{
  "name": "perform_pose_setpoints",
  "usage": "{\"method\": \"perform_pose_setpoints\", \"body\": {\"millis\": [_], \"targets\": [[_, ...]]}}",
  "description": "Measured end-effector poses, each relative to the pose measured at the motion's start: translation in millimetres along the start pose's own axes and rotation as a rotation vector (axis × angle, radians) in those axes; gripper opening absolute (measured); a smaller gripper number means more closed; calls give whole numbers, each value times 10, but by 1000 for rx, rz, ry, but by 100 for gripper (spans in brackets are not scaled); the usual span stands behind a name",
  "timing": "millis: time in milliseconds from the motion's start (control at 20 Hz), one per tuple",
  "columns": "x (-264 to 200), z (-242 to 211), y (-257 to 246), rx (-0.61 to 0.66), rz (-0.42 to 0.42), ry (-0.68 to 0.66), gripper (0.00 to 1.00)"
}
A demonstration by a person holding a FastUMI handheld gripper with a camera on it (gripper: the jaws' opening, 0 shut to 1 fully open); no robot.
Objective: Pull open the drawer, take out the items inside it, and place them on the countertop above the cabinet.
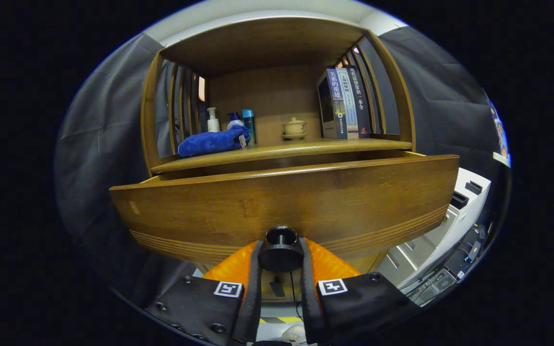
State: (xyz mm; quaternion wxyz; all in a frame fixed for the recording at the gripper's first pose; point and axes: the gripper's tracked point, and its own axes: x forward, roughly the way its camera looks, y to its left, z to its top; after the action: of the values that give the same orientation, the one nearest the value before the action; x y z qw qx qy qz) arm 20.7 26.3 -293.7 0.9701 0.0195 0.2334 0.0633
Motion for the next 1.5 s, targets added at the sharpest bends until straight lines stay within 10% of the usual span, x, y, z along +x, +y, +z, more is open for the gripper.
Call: {"method": "perform_pose_setpoints", "body": {"millis": [1500], "targets": [[-850,-268,94,28,1,17,44]]}}
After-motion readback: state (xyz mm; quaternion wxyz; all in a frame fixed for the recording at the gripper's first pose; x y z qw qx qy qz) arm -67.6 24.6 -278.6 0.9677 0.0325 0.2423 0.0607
